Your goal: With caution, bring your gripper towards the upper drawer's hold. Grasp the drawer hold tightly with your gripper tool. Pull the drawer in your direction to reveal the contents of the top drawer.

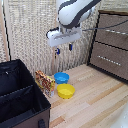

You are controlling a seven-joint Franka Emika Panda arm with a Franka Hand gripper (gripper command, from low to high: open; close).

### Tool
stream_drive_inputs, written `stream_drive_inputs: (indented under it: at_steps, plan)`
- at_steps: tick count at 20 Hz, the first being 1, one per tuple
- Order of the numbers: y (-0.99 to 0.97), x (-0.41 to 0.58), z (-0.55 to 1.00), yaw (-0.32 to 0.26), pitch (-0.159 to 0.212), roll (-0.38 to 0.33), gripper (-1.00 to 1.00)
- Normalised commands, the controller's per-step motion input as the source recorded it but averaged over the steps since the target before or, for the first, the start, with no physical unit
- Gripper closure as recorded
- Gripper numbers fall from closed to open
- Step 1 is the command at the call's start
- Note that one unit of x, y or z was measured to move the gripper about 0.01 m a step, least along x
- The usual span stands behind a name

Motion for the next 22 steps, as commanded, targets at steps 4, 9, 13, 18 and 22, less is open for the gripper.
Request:
stream_drive_inputs:
  at_steps: [4, 9, 13, 18, 22]
  plan:
    - [0.09, 0.004, 0.24, 0.083, 0.063, -0.328, -1.0]
    - [0.09, 0.0, 0.08, 0.14, 0.13, -0.32, -1.0]
    - [0.03, 0.0, 0.02, 0.152, 0.116, -0.336, -1.0]
    - [0.0, 0.079, 0.0, 0.147, 0.016, -0.373, -1.0]
    - [0.0, 0.285, 0.05, 0.126, -0.001, -0.352, -1.0]
